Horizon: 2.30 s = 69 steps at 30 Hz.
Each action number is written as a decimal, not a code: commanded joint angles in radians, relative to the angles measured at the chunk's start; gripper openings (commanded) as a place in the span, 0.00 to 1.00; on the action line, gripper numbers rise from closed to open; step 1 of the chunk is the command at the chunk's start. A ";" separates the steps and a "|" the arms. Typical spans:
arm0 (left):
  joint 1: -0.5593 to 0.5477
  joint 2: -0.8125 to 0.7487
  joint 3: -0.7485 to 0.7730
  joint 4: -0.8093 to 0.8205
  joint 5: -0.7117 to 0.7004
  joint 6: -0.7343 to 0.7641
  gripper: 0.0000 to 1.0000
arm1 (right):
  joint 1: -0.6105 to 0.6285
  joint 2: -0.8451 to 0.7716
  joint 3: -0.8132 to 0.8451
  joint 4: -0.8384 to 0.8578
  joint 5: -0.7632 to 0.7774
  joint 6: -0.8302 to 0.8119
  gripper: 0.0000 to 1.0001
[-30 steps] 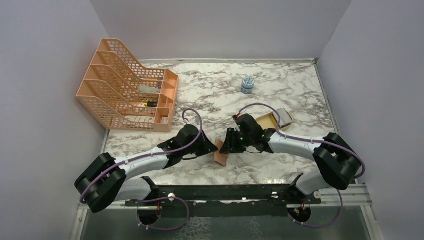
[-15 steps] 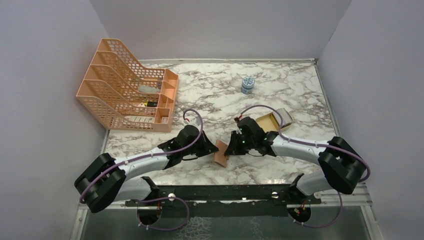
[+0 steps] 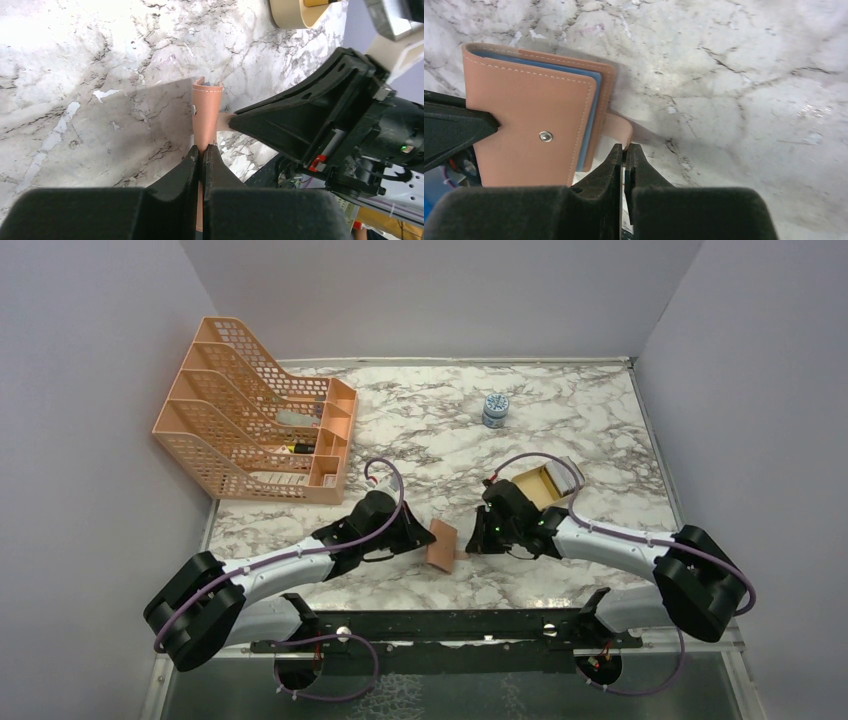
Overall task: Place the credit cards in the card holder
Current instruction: Open the card holder at the center of the board.
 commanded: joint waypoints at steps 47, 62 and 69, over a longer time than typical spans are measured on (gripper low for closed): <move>-0.001 -0.097 0.114 -0.294 -0.161 0.187 0.61 | 0.004 -0.354 0.030 -0.417 0.275 0.073 0.01; -0.001 0.127 0.102 -0.036 0.027 0.169 0.54 | 0.004 -0.410 -0.054 -0.427 0.306 0.153 0.01; -0.001 0.161 0.102 0.005 0.061 0.148 0.54 | 0.004 -0.441 -0.029 -0.373 0.283 0.087 0.01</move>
